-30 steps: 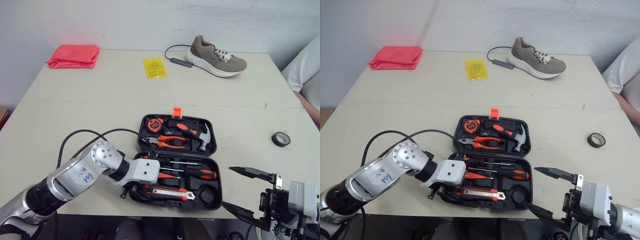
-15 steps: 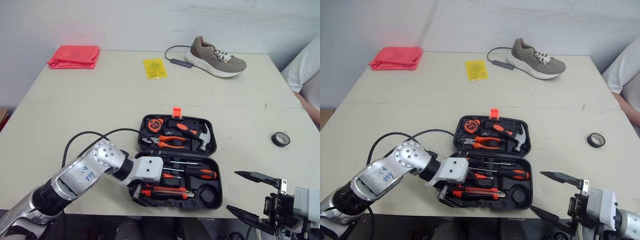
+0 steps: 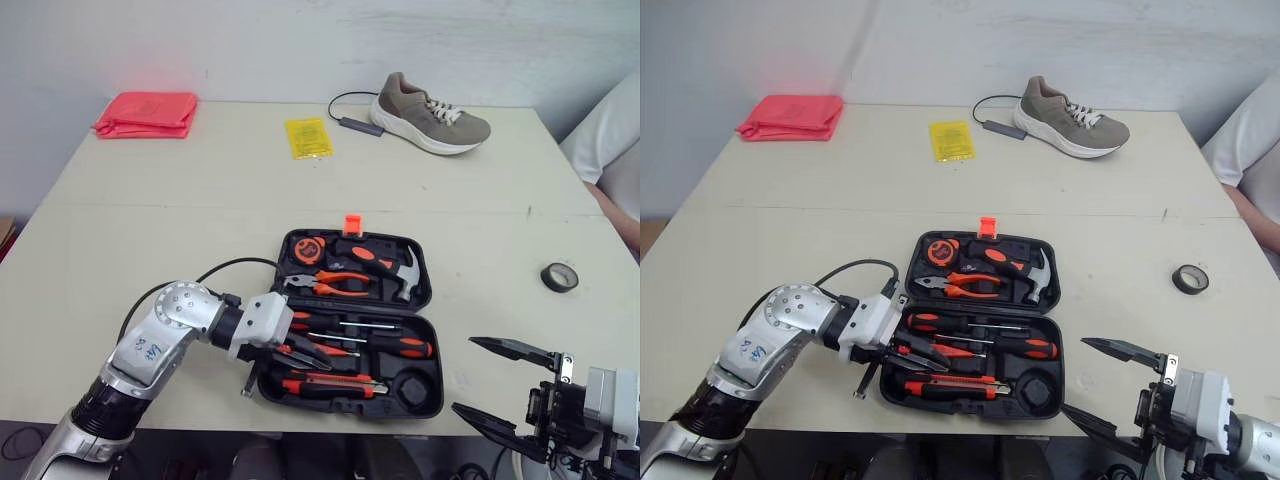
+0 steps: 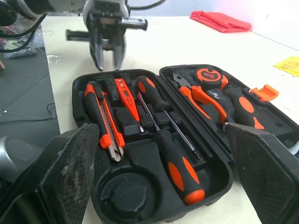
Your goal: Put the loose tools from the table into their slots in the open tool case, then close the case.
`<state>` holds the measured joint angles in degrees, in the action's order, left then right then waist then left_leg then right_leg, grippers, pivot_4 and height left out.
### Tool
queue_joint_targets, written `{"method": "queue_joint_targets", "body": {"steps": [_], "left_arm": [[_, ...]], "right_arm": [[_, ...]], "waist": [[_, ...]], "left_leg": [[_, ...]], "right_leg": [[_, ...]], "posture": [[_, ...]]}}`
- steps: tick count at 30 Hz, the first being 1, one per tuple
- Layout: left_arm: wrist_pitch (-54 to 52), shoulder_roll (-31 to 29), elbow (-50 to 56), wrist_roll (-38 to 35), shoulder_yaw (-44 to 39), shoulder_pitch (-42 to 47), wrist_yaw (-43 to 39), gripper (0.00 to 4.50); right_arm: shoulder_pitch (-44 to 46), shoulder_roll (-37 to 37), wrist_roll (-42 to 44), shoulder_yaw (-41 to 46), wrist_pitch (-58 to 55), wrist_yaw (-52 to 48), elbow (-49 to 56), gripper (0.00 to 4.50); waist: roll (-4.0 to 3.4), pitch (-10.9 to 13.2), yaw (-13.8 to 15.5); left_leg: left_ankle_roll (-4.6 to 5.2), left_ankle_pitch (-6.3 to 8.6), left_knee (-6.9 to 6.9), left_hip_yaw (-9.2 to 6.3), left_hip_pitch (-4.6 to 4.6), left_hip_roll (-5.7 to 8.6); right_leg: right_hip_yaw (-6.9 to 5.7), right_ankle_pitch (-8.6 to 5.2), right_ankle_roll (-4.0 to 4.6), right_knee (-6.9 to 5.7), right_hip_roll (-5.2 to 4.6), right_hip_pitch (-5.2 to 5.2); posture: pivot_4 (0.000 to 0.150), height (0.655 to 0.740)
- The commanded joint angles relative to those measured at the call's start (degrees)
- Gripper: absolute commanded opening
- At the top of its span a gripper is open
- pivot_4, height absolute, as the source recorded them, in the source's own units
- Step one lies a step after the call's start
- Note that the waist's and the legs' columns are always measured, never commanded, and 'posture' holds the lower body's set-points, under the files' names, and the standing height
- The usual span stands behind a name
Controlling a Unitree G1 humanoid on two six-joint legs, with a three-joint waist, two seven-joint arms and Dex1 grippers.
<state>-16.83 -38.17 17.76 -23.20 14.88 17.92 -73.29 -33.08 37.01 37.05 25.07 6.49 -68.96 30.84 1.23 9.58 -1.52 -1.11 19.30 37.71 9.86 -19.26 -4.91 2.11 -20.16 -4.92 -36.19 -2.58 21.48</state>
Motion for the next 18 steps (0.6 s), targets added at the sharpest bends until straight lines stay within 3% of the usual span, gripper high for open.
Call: {"method": "queue_joint_targets", "body": {"steps": [1,18], "left_arm": [[2.2,0.9,-1.2,2.2,1.8,-1.6,0.9,0.07],[2.5,0.9,-3.4,10.1,7.6,-1.2,1.6,0.07]], "right_arm": [[-0.6,-0.6,-0.1,0.9,1.0,0.3,-0.1,4.5],[-1.3,0.0,-0.3,1.6,-1.0,3.1,1.8,4.5]], "waist": [[0.0,0.0,0.0],[-0.01,0.0,0.0]], "left_leg": [[0.01,0.0,0.0,0.0,0.0,0.0],[0.05,0.04,0.0,0.0,-0.01,-0.14]], "right_leg": [[0.0,0.0,0.0,0.0,0.0,0.0],[0.01,0.0,0.01,0.0,-0.07,0.0]], "posture": [[0.15,0.74],[0.15,0.74]]}}
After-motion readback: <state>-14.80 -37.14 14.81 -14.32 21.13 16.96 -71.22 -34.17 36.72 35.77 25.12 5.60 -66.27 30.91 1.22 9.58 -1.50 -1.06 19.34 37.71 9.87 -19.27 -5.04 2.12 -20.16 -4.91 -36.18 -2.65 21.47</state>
